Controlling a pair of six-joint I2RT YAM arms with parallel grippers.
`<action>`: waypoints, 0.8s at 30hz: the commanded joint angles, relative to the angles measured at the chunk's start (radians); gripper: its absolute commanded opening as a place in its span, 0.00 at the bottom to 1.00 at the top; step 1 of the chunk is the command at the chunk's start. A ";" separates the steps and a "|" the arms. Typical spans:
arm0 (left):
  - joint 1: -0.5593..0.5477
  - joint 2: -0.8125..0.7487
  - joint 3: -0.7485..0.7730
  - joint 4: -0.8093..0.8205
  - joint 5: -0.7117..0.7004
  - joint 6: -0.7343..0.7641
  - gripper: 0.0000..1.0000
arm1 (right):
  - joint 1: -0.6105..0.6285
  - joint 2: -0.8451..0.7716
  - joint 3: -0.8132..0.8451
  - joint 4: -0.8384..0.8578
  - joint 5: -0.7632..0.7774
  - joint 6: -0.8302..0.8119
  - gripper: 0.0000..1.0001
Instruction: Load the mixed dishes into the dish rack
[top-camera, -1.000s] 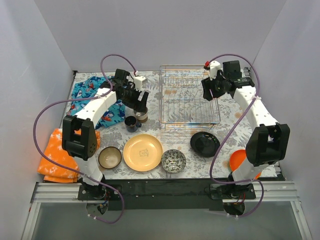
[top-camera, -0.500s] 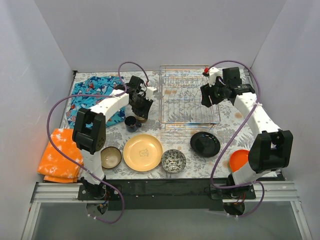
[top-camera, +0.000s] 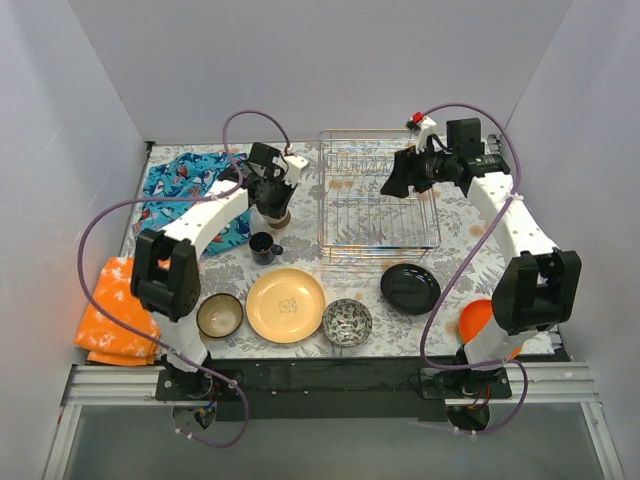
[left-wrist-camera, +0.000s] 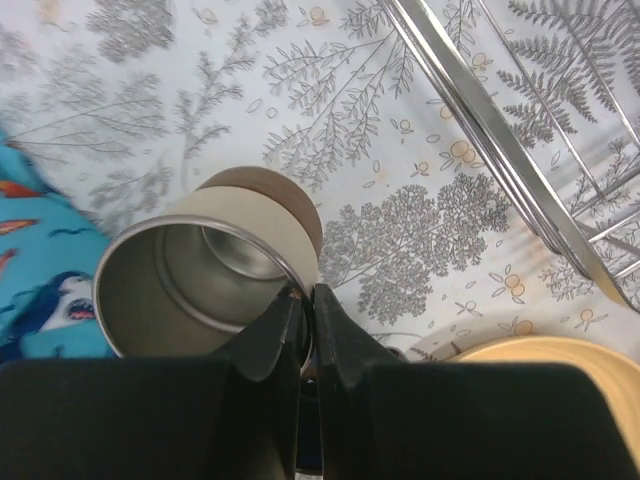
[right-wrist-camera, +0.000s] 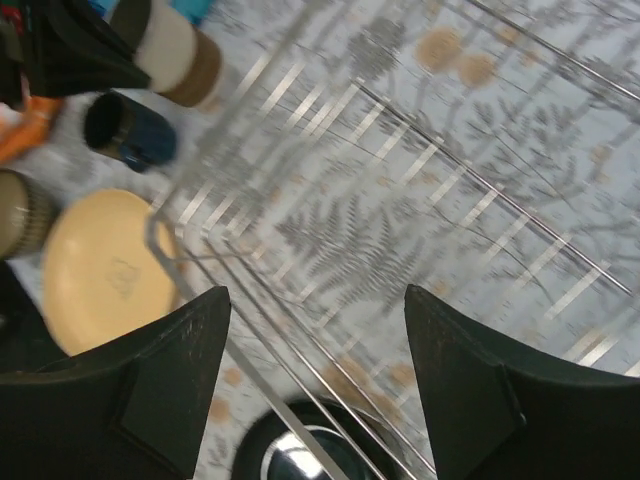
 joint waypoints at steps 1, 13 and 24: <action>-0.009 -0.304 -0.156 0.351 -0.085 0.060 0.00 | -0.008 0.073 0.060 0.171 -0.380 0.337 0.82; -0.310 -0.412 -0.701 1.460 -0.433 0.706 0.00 | -0.033 0.283 0.045 0.646 -0.597 1.063 0.99; -0.405 -0.092 -0.704 1.997 -0.501 1.070 0.00 | 0.005 0.338 0.046 0.658 -0.552 1.222 0.99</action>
